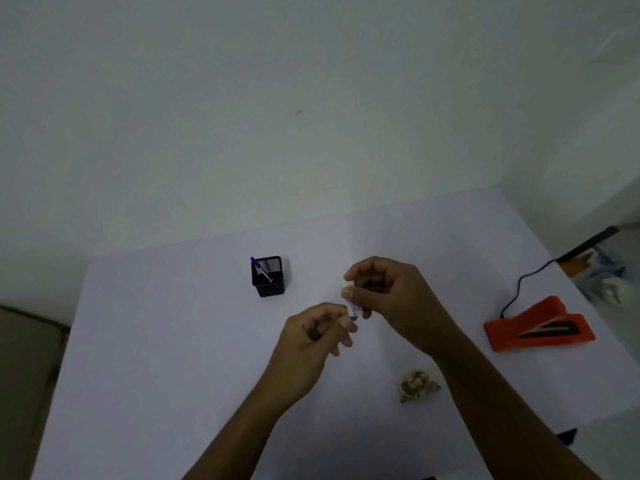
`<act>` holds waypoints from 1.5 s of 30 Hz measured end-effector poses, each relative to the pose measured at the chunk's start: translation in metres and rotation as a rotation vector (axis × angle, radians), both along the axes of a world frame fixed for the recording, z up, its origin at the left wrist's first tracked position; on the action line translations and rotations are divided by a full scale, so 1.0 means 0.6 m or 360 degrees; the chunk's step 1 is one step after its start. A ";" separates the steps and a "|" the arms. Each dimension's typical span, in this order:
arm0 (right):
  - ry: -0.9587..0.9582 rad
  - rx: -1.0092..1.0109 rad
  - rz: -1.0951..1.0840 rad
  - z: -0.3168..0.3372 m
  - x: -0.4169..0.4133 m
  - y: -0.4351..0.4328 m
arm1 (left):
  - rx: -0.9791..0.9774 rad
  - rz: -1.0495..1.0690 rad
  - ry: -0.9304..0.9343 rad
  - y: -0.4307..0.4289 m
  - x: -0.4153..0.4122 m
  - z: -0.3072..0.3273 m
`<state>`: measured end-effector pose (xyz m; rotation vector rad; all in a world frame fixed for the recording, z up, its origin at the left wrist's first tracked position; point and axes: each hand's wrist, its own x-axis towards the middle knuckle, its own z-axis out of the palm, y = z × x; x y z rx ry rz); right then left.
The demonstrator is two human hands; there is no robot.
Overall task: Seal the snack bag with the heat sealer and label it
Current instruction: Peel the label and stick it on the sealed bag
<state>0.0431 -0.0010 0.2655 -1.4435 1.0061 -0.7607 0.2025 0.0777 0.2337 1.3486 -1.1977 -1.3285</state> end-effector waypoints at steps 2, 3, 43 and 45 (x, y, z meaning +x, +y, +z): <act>0.0010 -0.0059 0.0019 0.018 0.002 0.007 | -0.0027 0.0021 0.0029 0.007 -0.001 0.018; 0.0018 -0.0083 0.0029 0.026 0.003 0.011 | -0.0030 0.0034 0.0042 0.011 -0.002 0.026; 0.0018 -0.0334 0.0052 0.110 -0.037 0.074 | -0.0157 0.0163 0.0120 0.070 -0.052 0.115; 0.0155 -0.0484 -0.0026 0.107 -0.042 0.075 | -0.0162 0.0173 0.0112 0.070 -0.054 0.113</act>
